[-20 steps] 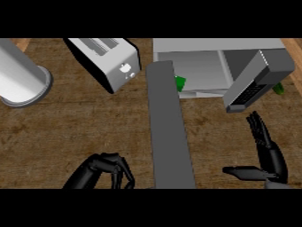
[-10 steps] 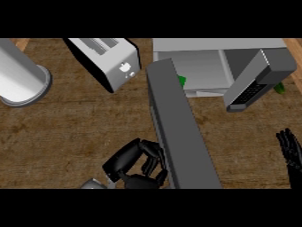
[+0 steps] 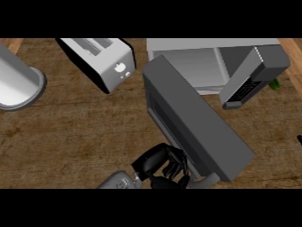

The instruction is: Pick up the milk, place it into the microwave and close the microwave

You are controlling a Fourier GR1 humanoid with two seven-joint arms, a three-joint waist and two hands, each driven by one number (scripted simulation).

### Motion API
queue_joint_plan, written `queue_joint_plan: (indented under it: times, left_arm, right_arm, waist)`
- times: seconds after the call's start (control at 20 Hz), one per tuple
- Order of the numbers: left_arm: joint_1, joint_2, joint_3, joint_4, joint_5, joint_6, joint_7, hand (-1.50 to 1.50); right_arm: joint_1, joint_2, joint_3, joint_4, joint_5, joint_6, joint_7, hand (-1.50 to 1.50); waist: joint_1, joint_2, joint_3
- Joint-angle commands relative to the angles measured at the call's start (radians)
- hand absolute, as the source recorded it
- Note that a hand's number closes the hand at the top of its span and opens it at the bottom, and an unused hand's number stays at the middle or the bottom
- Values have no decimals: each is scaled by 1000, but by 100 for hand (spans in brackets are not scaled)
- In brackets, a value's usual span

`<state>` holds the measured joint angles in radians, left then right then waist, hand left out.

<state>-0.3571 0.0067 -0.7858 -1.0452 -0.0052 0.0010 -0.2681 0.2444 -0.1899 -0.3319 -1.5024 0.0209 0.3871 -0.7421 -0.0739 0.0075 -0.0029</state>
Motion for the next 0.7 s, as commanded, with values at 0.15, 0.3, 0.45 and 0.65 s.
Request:
queue_joint_plan:
  times: [0.15, 0.3, 0.45, 0.65]
  left_arm:
    - [-106, -6, -163, 71, 137, 263, 32, 150]
    - [-143, -6, -179, 47, 202, 335, 57, 150]
    - [-158, -6, -190, 55, 249, 412, 35, 150]
    - [-224, -6, -147, 23, 334, 461, -2, 150]
  right_arm:
    - [-31, -56, -2, -112, -76, 69, 17, -150]
    - [-53, -70, -4, -130, -119, 80, 43, -150]
    - [-33, -80, 29, -162, -126, 108, 46, -150]
    - [-75, -96, 46, -204, -163, 104, 114, -150]
  waist:
    - [-53, 8, -3]
    - [-79, 12, -4]
    - [-94, 15, -4]
    - [-117, 24, -8]
